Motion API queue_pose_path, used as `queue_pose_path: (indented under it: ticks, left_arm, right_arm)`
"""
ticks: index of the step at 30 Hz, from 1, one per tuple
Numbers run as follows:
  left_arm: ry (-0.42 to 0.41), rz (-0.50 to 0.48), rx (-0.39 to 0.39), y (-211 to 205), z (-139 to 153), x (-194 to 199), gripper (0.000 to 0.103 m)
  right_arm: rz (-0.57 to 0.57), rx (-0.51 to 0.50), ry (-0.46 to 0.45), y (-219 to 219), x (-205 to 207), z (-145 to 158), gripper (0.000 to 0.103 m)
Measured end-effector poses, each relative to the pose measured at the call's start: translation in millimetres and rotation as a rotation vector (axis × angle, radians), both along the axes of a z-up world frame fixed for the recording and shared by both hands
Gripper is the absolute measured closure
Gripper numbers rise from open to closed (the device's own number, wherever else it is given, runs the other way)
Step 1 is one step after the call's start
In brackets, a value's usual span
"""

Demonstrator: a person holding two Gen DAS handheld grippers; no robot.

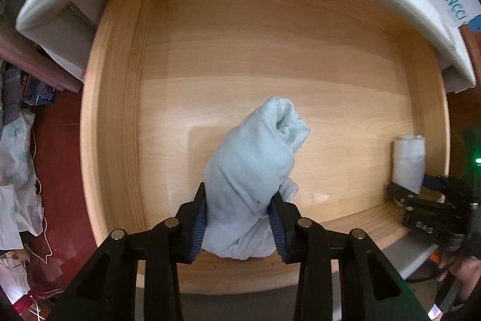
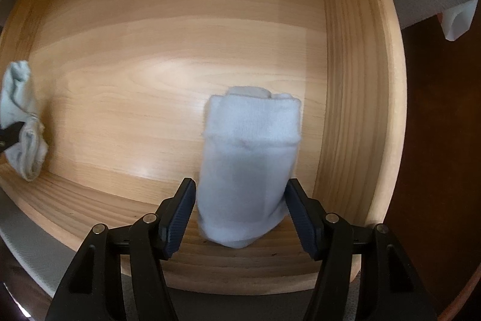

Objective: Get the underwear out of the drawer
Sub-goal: 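Carry the pale grey underwear with the left tool into the white box and open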

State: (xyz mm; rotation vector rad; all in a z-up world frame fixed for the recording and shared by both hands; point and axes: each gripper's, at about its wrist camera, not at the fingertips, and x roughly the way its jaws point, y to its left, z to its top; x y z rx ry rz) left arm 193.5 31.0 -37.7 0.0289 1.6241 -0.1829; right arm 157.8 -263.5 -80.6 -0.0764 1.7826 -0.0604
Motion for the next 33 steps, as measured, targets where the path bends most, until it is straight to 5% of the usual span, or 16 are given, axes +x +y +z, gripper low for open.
queue_pose_path:
  ticks: [17, 33]
  left_arm:
    - [-0.16, -0.035, 0.009, 4, 74, -20, 0.066]
    - [-0.456, -0.011, -0.047, 23, 234, -1, 0.066]
  right_arm:
    - [0.033, -0.024, 0.008, 17, -6, -2, 0.053]
    - [0.032, -0.024, 0.007, 20, -7, 0, 0.053]
